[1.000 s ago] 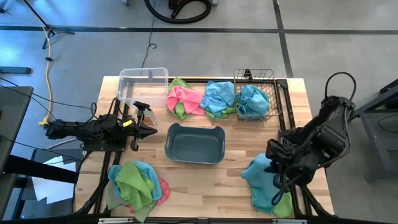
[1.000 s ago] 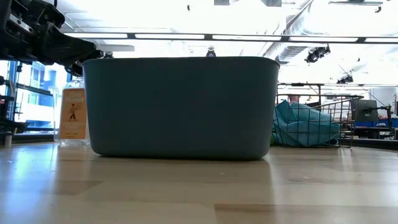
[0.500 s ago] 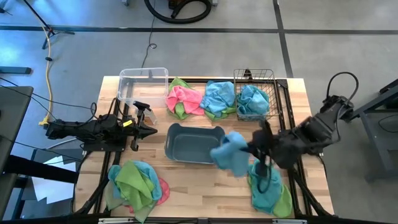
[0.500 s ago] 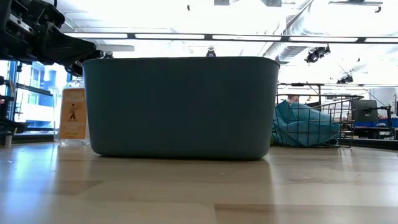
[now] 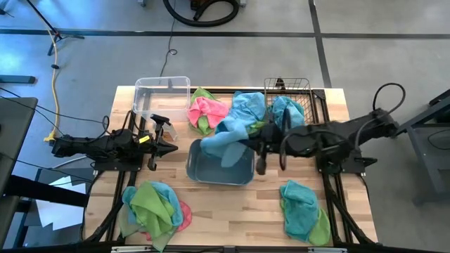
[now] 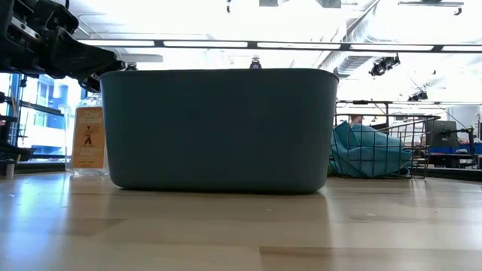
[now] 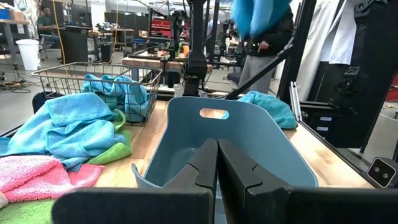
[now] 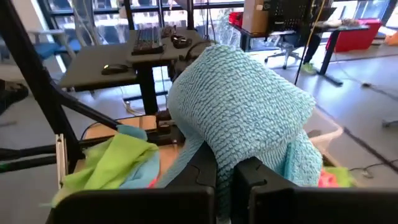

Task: Sort microfiber towel by color & place in baskets
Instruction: Put the blue microfiber cloth into the gold wire basket

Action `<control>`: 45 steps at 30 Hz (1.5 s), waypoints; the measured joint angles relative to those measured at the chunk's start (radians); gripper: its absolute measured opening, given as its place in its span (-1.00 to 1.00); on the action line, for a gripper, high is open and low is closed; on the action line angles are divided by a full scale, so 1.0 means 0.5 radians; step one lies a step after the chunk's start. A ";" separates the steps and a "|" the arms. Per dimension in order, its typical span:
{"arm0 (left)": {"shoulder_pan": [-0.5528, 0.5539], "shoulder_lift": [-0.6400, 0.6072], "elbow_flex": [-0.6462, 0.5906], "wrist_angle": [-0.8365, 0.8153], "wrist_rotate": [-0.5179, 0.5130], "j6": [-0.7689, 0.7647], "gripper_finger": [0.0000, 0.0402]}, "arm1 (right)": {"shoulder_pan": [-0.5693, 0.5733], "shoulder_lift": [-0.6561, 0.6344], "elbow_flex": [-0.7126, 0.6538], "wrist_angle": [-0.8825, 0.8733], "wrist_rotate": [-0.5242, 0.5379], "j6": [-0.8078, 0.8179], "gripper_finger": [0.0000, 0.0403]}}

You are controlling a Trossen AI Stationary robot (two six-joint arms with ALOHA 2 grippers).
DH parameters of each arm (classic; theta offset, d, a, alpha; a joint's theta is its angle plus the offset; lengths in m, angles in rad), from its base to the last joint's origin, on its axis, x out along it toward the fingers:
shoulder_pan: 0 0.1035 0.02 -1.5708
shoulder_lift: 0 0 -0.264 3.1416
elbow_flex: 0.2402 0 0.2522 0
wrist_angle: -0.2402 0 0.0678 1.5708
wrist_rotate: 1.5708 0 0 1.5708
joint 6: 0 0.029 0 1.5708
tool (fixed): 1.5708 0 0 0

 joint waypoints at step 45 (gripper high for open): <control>0.000 0.000 0.000 0.000 0.000 0.000 -1.00 | -0.431 -0.440 -1.221 1.582 -0.693 0.073 -1.00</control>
